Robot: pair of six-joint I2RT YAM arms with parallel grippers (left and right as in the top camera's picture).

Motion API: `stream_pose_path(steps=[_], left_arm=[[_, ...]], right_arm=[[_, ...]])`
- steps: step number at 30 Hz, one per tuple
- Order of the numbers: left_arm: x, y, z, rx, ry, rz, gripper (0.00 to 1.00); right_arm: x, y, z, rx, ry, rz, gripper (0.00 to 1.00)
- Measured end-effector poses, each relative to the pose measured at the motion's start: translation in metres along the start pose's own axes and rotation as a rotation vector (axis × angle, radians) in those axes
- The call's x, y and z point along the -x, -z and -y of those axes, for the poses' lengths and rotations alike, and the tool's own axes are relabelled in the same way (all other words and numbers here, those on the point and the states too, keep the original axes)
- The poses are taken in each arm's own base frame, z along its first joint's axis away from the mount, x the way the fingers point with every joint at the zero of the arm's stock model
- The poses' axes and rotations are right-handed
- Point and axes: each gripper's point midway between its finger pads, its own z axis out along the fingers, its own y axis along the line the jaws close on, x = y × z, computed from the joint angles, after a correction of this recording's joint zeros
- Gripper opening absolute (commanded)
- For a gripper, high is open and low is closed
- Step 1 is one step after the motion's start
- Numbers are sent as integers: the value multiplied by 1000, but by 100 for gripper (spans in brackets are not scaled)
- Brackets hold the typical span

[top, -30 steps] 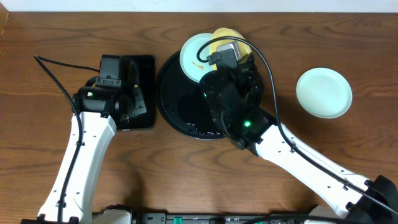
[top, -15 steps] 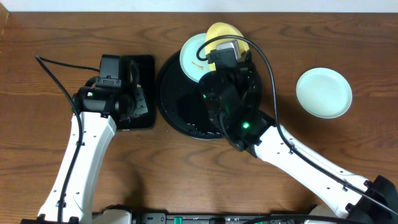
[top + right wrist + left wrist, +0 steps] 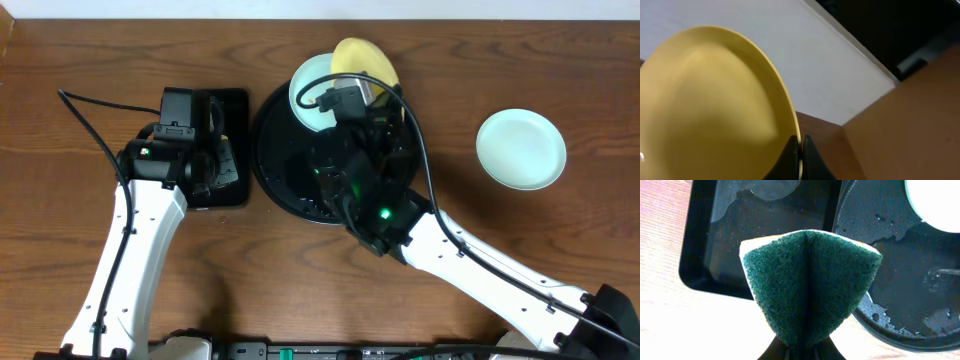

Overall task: Clean dirty plates on tray and stack at the side
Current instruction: 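Carry the yellow plate right and set it on the green plate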

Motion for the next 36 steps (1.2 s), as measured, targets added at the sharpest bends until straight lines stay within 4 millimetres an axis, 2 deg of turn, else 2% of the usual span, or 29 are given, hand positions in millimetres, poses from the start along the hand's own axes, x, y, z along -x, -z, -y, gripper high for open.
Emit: stream_pose_path(steps=[6, 8, 10, 13, 17, 21, 24, 28, 32, 34, 36], left_arm=[[0, 0, 0, 0, 0, 0, 8], [0, 0, 0, 0, 0, 0, 8], [0, 0, 0, 0, 0, 0, 8], [-1, -1, 0, -1, 0, -3, 8], [-2, -1, 0, -1, 0, -5, 8], [-2, -2, 0, -1, -1, -6, 8], [-2, -2, 0, -1, -1, -6, 8], [-2, -2, 0, -1, 0, -7, 8], [-2, -2, 0, -1, 0, -6, 8], [-2, -2, 0, -1, 0, -6, 8], [-2, -2, 0, -1, 0, -5, 8]], right_arm=[[-10, -3, -7, 33, 84, -18, 1], [-17, -13, 1, 8, 86, -44, 1], [-29, -33, 14, -31, 85, -91, 1], [-61, -66, 33, -50, 101, -190, 1], [-122, -103, 47, 34, 57, -374, 1], [-188, -135, 64, 167, -185, -588, 1], [-233, -158, 93, 248, -455, -715, 1], [-273, -168, 136, 249, -686, -794, 1], [-300, -165, 162, 234, -812, -853, 3], [-308, -163, 169, 226, -852, -865, 12], [-312, -162, 172, 221, -879, -873, 31]])
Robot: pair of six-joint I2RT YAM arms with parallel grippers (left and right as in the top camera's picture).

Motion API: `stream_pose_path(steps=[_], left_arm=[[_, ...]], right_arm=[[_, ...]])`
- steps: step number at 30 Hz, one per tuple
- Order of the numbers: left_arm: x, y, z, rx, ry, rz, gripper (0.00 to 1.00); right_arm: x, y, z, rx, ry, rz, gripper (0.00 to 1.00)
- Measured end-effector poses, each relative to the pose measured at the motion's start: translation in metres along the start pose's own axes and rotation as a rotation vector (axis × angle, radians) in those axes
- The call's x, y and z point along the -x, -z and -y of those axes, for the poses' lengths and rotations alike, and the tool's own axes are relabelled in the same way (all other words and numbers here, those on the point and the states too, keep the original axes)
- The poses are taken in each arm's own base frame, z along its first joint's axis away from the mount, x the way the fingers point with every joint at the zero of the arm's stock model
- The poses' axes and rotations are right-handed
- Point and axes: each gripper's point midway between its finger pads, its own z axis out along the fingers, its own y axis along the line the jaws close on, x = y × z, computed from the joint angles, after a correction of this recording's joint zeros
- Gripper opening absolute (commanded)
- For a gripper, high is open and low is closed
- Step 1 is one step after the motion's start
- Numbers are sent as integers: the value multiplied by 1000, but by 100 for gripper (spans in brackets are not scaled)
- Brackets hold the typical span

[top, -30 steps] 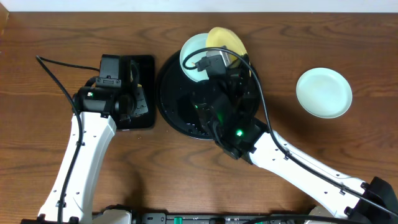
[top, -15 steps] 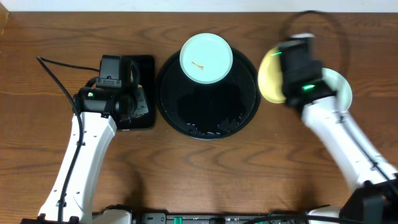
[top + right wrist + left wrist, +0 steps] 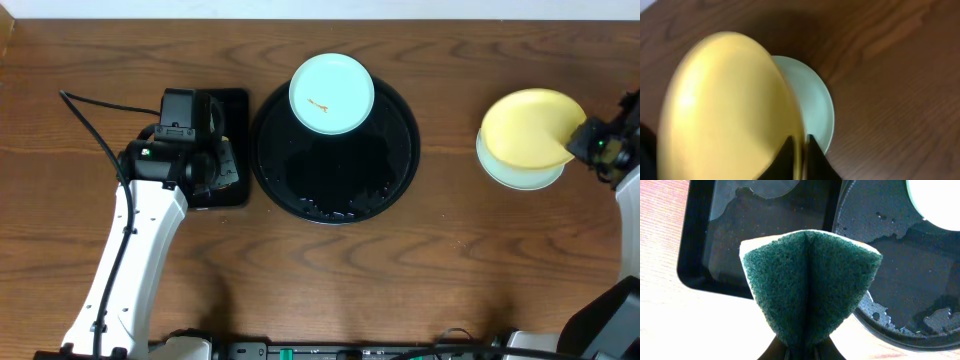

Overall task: Clean dirty plates on tray and stack at the side
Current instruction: 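Carry the yellow plate right and set it on the green plate, then move right gripper to the pale green plate's far rim on the tray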

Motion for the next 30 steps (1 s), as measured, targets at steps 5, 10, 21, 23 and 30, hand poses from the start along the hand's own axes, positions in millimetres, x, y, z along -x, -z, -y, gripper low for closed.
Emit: stream_pose_path(steps=[5, 10, 21, 23, 30], left_arm=[[0, 0, 0, 1, 0, -1, 8], [0, 0, 0, 0, 0, 0, 8], [1, 0, 0, -2, 0, 5, 8], [1, 0, 0, -2, 0, 4, 8], [0, -1, 0, 1, 0, -1, 8]], right_arm=[[-2, -1, -2, 32, -4, -12, 52], [-12, 1, -38, 181, 93, -43, 57], [-124, -26, -184, 423, 525, -395, 61], [-131, -29, -213, 428, 603, -444, 61], [-108, -31, -319, 471, 820, -356, 57]])
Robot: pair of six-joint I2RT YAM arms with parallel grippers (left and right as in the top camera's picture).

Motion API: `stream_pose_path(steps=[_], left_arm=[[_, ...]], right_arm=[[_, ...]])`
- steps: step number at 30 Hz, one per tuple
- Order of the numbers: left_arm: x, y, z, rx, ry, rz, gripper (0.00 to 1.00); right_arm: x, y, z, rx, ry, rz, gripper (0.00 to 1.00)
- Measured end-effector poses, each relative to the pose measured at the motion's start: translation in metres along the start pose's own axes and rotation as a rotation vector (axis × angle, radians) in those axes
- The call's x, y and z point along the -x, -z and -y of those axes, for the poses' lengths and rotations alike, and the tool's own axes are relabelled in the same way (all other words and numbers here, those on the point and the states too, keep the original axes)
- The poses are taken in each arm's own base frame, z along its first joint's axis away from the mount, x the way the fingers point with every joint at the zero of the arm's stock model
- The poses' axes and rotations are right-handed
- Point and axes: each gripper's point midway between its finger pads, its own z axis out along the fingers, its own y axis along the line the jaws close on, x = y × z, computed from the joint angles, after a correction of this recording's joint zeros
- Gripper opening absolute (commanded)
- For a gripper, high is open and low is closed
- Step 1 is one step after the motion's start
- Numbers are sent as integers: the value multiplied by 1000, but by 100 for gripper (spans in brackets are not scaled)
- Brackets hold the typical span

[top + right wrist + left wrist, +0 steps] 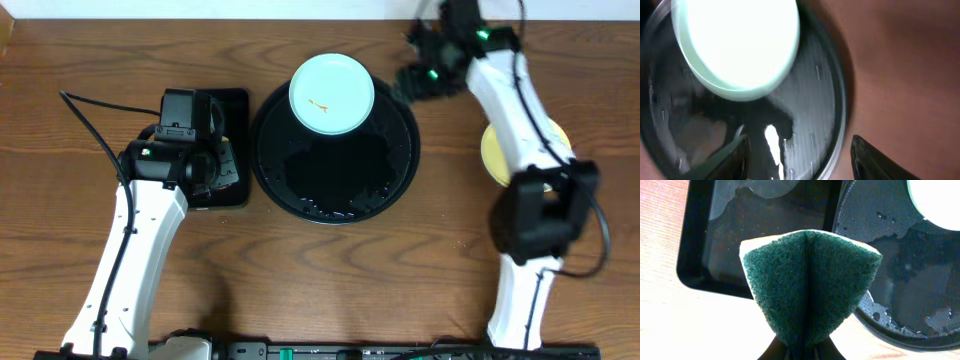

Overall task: Clean dirty plates on tray and stack at the side
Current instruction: 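Move right gripper to the pale green plate's far rim on the tray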

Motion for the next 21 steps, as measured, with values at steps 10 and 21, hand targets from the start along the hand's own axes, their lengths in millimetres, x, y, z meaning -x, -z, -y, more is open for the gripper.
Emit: stream_pose_path(steps=[10, 21], left_arm=[[-2, 0, -1, 4, 0, -10, 8], [-3, 0, -1, 5, -1, -14, 8]], right_arm=[[53, -97, -6, -95, 153, 148, 50], [77, -120, -11, -137, 206, 258, 38]])
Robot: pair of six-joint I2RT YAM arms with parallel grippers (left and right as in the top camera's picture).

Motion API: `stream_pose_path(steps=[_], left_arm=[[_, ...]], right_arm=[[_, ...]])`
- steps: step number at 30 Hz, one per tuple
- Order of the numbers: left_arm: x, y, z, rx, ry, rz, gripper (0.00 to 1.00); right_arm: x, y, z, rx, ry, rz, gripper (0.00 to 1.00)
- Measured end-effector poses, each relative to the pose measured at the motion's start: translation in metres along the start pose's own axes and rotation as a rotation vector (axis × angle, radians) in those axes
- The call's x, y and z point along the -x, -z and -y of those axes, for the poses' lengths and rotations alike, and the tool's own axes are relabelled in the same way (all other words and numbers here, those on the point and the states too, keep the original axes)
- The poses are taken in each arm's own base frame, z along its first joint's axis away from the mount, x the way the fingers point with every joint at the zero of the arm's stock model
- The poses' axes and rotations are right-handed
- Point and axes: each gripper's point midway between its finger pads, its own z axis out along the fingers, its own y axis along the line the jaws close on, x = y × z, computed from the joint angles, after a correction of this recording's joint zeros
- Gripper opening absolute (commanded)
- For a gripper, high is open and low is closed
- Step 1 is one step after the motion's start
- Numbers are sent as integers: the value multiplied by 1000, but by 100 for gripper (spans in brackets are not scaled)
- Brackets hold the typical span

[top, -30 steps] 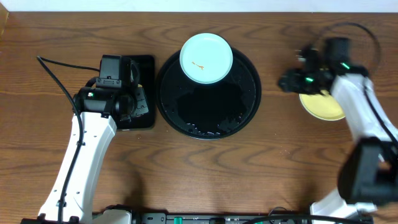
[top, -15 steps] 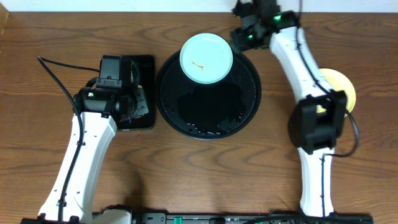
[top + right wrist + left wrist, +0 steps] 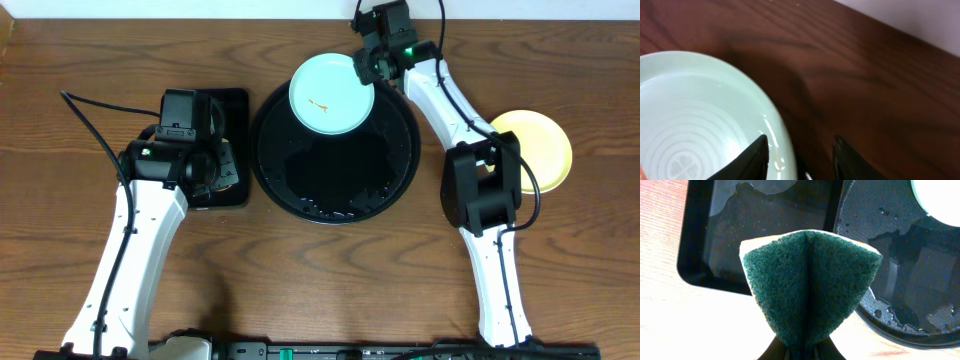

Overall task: Clean dirty plates on tray and stack at the side
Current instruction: 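Move right gripper to the pale green plate's far rim on the tray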

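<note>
A pale green plate with a small orange smear lies at the far edge of the round black tray. My right gripper is open, and its fingers straddle the plate's right rim. A yellow plate lies on the table at the right side. Over the black rectangular basin my left gripper is shut on a folded green sponge.
The basin holds shallow water, and the wet tray lies right beside it. Bare wooden table stretches along the front, and a pale wall edge runs along the back.
My right gripper, open both then and now, has moved left from beyond the tray's far right edge to the green plate's right rim. The left arm and sponge have not moved.
At first my right gripper held the yellow plate over the tray's far side. Then it held that plate above a pale green plate at the right. Later the yellow plate lay there and the gripper was open by the tray. Now it straddles the smeared plate's rim.
</note>
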Motion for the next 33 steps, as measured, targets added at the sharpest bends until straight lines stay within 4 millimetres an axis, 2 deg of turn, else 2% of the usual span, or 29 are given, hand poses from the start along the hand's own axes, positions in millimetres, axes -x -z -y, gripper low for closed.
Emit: stream_pose_path(steps=[13, 14, 15, 17, 18, 21, 33], left_arm=[[0, 0, 0, 0, 0, 0, 8], [0, 0, 0, 0, 0, 0, 8], [0, 0, 0, 0, 0, 0, 8], [0, 0, 0, 0, 0, 0, 8], [0, 0, 0, 0, 0, 0, 8], [0, 0, 0, 0, 0, 0, 8], [0, 0, 0, 0, 0, 0, 8]], right_arm=[[0, -1, -5, 19, 3, 0, 36], [1, -1, -5, 18, 3, 5, 33], [1, -1, -5, 18, 3, 5, 22], [0, -3, -5, 20, 11, 4, 11], [-1, -4, -6, 21, 13, 3, 10], [-5, -7, -6, 23, 7, -7, 16], [-12, -9, -7, 29, 7, -33, 18]])
